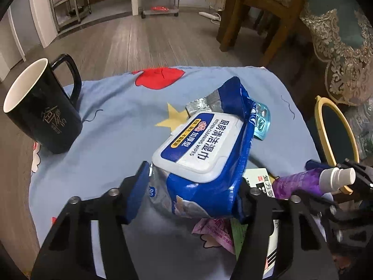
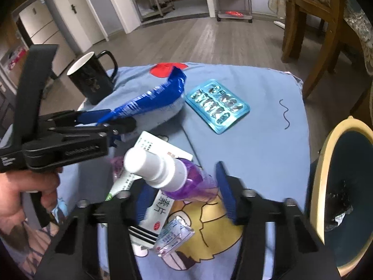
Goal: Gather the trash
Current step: 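Grasp the blue wipes packet with the left tool while the right tool grasps the purple spray bottle, then carry the wipes packet and spray bottle over the bin with both tools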
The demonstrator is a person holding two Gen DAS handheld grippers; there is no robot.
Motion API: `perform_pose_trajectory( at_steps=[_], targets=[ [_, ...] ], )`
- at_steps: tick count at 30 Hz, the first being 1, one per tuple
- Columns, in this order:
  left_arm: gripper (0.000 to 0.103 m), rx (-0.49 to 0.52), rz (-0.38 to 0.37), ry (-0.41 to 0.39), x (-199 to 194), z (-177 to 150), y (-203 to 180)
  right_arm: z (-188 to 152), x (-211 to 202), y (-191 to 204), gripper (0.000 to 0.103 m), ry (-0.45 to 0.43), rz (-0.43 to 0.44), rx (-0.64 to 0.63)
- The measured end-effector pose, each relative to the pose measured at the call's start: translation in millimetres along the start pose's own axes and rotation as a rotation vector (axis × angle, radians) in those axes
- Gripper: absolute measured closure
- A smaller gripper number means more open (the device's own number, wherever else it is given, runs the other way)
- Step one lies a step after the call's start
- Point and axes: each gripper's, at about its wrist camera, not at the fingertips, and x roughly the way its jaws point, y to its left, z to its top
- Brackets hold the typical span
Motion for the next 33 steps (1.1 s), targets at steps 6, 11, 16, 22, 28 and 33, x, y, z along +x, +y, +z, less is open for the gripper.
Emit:
perform_pose_trajectory(
  at_steps=[6,11,16,22,28,33],
  targets=[
    [0.058,-0.025,-0.025,-0.063,-15,4,0,2,-8,-8,0.066,-0.040,-0.007,0.018],
    [0.079,-0.102,-0.082,-0.107,-33,7,8,5,-25,-15,0.066,-0.086,-0.003,0.057],
    [0.079,-0.164,-0.135,-0.135,-49,7,13,6,-47,-22,0.067,-0.132,-0.004,0.087],
    [0.080,-0.208,-0.204,-0.166,-68,7,11,3,-69,-29,0.067,-0.175,-0.003,0.119],
    [0.080,-0.213,-0.292,-0.164,-81,7,-10,-6,-97,-41,0.066,-0.223,-0.010,0.148],
    [0.080,-0.208,-0.359,-0.141,-79,5,-34,-17,-118,-61,0.066,-0.259,-0.036,0.190]
  ],
)
